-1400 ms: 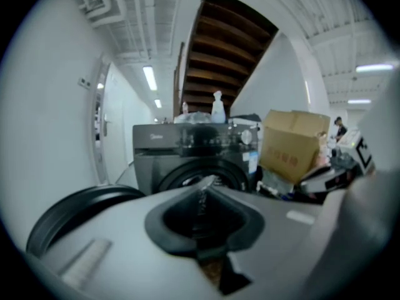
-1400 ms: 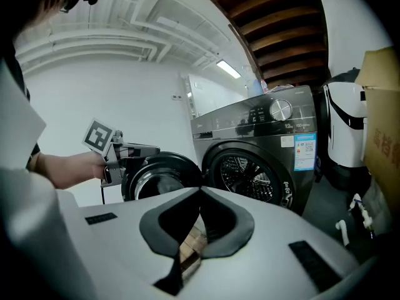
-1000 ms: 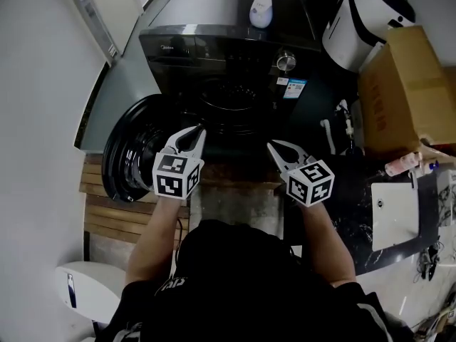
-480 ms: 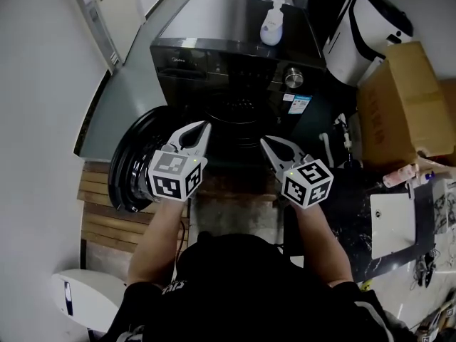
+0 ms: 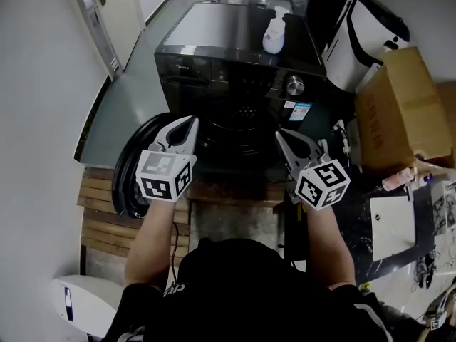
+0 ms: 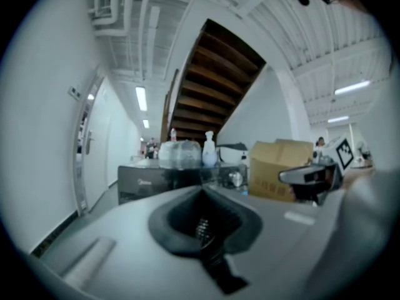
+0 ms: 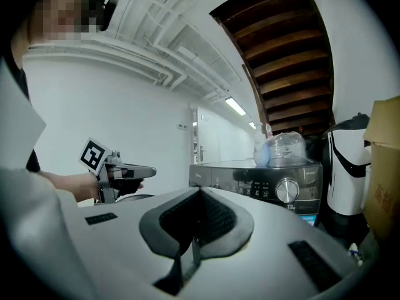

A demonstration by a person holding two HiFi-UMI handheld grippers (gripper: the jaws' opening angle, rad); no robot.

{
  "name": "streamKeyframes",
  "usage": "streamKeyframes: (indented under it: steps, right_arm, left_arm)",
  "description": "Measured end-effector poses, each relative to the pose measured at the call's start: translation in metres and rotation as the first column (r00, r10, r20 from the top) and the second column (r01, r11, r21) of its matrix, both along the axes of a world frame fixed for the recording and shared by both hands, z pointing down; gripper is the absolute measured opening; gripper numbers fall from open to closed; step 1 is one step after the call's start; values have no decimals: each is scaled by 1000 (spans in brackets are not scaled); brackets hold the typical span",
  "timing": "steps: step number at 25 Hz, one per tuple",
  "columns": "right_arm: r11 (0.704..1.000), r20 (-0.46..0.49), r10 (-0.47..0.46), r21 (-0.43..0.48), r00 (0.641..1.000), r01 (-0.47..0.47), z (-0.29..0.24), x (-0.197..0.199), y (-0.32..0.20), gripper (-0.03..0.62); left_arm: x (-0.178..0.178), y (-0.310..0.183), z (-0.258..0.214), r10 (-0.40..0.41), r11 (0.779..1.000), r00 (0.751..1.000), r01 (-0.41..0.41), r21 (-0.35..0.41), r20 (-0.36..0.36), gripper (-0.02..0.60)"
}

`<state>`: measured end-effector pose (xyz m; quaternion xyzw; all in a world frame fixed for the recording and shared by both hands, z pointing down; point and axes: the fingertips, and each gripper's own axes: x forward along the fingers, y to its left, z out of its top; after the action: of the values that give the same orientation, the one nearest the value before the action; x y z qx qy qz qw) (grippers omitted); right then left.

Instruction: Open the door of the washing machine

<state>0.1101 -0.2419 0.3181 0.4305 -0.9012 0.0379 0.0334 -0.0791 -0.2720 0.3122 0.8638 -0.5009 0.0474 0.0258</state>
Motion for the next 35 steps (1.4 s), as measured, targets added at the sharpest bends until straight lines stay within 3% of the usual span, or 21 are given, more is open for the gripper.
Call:
streamKeyframes:
  steps: [4,9,20,35]
  right_arm:
    - [997,11,26,76,1000,-27,-20,7,1,-9]
    - [982,28,120,142,992,-123,-28,15,5,-9]
    - [991,-30,107,89,994,-104,2,2,8,-11]
    - [991,-20,109,76,994,-108,5,8,10,-11]
  left_arm:
    - [-20,1,-16,-34,999,999,35,32,-34,9]
    - [-32,7,-15,-44,999,991,47,17,-127,8]
    - [-21,10,7,-51,999,996,50,-17,-75,6]
    - [-13,9,10,-22,999,998,21,-25,-66,6]
